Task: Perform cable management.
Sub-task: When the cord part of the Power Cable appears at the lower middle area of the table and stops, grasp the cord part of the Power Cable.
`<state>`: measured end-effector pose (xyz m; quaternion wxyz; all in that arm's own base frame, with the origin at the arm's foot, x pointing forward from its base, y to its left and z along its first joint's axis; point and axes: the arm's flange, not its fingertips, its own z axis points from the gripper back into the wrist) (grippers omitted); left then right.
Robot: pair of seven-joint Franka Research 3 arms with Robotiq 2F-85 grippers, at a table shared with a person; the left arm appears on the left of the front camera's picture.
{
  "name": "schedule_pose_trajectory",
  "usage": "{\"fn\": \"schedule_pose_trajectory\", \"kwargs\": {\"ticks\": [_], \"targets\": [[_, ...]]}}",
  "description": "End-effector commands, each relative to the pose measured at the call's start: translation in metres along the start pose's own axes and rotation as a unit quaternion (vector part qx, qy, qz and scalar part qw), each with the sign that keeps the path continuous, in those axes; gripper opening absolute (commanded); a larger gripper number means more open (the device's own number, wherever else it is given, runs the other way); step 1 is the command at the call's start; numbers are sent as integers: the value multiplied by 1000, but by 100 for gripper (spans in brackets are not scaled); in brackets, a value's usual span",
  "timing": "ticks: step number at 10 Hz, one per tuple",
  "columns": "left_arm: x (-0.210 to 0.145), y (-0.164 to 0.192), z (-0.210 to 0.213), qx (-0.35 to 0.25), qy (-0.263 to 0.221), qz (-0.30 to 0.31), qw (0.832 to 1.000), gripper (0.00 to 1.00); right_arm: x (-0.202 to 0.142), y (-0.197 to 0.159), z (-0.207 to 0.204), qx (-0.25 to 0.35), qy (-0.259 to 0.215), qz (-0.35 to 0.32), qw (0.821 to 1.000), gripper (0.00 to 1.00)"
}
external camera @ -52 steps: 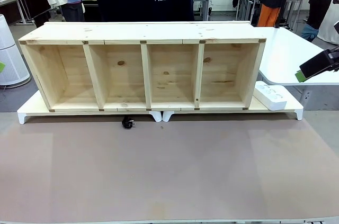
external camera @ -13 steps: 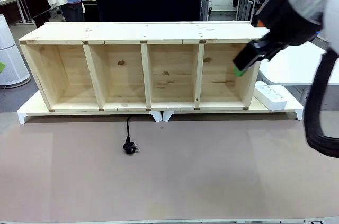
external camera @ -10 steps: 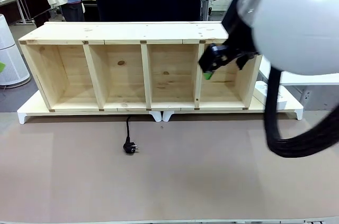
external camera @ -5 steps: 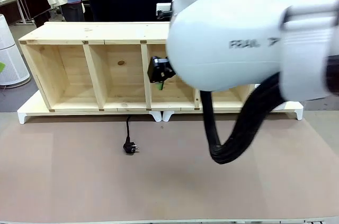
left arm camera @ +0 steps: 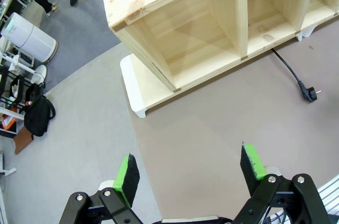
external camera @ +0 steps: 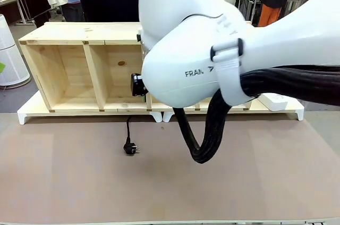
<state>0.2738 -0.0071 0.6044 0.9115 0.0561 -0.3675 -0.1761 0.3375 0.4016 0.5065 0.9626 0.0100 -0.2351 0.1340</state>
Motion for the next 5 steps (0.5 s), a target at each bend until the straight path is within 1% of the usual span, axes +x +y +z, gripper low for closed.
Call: {"fn": "schedule_pose_trajectory", "kwargs": {"ticks": [1, 3, 4, 5], "targets": [[0, 0, 0, 1, -1, 4, 1000, 100, 18, 30, -29, -13, 11, -1, 1000, 100], [0, 0, 0, 1, -1, 4, 1000, 100, 22, 50, -53, -11, 35, 12, 999, 100], [0, 0, 0, 1, -1, 4, 1000, 100, 21, 59, -65, -11, 46, 4, 999, 100], [0, 0, 0, 1, -1, 4, 1000, 100, 28, 64, -72, -12, 44, -16, 999, 100]]}}
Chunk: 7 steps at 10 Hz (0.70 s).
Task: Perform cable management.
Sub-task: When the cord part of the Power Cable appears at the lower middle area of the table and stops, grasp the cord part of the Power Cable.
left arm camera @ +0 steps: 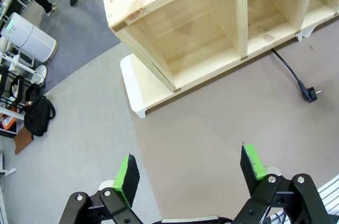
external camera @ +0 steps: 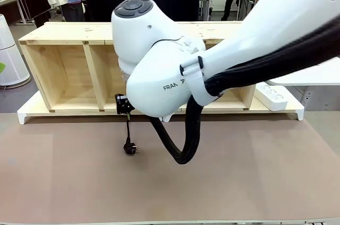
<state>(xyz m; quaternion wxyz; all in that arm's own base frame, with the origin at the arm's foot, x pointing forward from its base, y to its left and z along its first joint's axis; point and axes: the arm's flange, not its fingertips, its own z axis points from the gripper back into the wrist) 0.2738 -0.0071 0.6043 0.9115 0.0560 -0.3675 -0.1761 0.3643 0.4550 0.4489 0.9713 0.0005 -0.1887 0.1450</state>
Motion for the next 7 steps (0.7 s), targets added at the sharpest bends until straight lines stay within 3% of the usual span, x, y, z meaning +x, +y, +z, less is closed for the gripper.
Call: {"fn": "schedule_pose_trajectory", "kwargs": {"ticks": [1, 7], "targets": [[0, 0, 0, 1, -1, 4, 1000, 100, 23, 21, -6, -6, -2, -45, 999, 100], [0, 0, 0, 1, -1, 4, 1000, 100, 22, 18, -15, 11, 9, -56, 998, 100]]}}
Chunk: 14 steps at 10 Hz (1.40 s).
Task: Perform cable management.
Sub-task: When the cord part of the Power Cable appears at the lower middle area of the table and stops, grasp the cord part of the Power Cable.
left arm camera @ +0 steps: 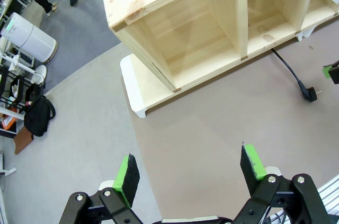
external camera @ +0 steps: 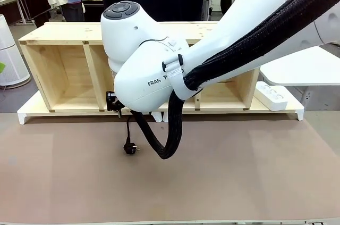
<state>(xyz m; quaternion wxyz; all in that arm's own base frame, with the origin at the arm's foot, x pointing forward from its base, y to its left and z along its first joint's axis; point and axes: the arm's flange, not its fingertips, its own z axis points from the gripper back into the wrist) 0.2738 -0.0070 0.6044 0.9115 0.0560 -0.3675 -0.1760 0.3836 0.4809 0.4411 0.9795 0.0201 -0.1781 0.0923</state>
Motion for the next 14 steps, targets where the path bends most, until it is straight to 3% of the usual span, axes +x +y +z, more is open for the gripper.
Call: {"fn": "schedule_pose_trajectory", "kwargs": {"ticks": [1, 8, 11, 14], "targets": [[0, 0, 0, 1, -1, 4, 1000, 100, 1, -2, 1, 1, 0, 0, 1000, 100], [0, 0, 0, 1, -1, 4, 1000, 100, 1, -2, 0, -1, -1, -1, 1000, 100], [0, 0, 0, 1, -1, 4, 1000, 100, 4, 10, -34, 54, 13, -34, 998, 100], [0, 0, 0, 1, -1, 4, 1000, 100, -1, 9, -53, 71, 38, -51, 995, 100]]}}
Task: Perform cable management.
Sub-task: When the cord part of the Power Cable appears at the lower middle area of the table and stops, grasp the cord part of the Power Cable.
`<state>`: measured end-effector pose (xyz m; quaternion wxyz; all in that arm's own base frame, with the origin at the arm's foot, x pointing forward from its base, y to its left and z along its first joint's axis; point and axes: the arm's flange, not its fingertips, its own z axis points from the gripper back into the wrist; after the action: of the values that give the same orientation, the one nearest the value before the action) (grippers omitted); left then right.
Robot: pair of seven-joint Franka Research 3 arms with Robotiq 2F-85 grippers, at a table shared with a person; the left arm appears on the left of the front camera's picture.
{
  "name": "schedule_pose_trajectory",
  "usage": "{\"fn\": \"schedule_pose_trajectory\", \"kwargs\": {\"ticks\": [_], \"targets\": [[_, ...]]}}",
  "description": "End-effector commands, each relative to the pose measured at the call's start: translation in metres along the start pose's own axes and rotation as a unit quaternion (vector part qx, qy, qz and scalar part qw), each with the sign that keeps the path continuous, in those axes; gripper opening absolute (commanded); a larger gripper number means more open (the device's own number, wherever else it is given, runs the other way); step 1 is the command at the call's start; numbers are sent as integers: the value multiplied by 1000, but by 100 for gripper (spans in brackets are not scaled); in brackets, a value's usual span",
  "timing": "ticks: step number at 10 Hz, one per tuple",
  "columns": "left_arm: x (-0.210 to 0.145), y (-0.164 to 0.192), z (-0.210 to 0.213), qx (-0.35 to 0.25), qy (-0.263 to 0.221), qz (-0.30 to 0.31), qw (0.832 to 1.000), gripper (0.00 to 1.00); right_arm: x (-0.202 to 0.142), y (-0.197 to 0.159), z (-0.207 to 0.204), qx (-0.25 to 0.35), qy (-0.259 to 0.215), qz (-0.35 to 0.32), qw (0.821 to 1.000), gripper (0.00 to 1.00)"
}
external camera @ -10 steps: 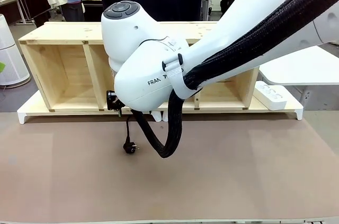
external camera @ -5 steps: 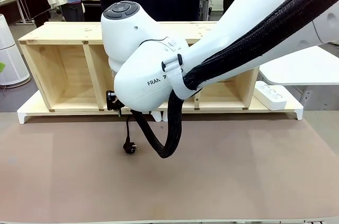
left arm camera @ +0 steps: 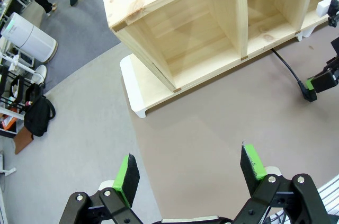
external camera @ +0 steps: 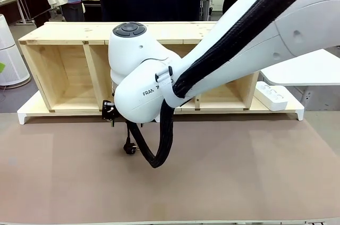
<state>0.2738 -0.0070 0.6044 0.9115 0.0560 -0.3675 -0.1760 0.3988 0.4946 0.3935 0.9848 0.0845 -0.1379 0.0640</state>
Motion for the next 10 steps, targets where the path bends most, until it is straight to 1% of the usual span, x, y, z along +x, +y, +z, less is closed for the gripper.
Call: {"fn": "schedule_pose_trajectory", "kwargs": {"ticks": [1, 3, 5, 8, 10], "targets": [[0, 0, 0, 1, -1, 4, 1000, 100, -1, -6, -10, 14, 10, -23, 1000, 100], [0, 0, 0, 1, -1, 4, 1000, 100, -1, -4, -34, 17, 41, -33, 998, 100], [0, 0, 0, 1, -1, 4, 1000, 100, 1, 1, -53, 11, 60, -36, 997, 100], [0, 0, 0, 1, -1, 4, 1000, 100, 4, 9, -67, 2, 74, -17, 997, 100], [0, 0, 0, 1, -1, 4, 1000, 100, 8, 13, -72, -22, 74, -1, 997, 100]]}}
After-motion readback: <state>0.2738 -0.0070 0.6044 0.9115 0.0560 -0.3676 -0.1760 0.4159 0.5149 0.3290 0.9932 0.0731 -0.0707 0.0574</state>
